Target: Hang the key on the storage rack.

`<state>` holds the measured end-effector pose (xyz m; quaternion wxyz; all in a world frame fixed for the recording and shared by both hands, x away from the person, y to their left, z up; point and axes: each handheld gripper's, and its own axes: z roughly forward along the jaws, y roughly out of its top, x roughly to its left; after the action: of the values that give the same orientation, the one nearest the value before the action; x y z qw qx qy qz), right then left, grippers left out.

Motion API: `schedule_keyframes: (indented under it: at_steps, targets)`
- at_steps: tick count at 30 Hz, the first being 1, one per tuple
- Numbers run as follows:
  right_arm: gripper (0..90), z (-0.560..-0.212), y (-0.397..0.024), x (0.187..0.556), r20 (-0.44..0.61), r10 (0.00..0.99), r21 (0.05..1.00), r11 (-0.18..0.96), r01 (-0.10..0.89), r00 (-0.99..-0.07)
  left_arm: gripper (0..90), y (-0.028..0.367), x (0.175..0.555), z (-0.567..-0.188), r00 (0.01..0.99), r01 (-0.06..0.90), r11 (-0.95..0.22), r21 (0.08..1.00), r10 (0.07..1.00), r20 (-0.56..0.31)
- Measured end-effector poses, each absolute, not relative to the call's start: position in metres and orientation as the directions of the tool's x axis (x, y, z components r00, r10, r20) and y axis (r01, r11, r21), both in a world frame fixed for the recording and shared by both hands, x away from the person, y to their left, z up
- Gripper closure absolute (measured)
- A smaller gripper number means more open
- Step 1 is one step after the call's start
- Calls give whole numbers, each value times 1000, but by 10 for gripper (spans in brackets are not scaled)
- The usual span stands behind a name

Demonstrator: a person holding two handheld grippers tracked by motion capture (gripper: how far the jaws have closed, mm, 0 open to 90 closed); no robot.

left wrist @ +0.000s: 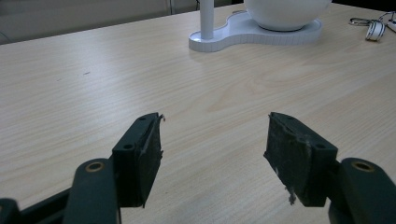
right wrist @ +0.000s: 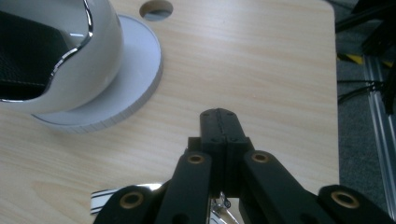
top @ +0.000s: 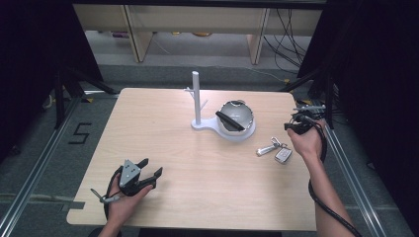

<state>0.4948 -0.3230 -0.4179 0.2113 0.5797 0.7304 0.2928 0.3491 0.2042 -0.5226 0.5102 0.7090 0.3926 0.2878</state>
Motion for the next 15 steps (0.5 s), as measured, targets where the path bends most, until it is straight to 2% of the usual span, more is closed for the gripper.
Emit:
schedule_keyframes:
  at_steps: [8,11,15]
  targets:
    - [900,-455,-326,530,11,962,556,221,802,-272,349,205,348,-522,516,277,-170,946,856,3]
    - [842,-463,-315,539,37,961,479,224,849,-274,349,205,349,-523,519,269,-163,949,855,-1]
    - [815,-472,-308,547,5,962,431,246,868,-275,348,205,349,-523,525,264,-163,951,851,1]
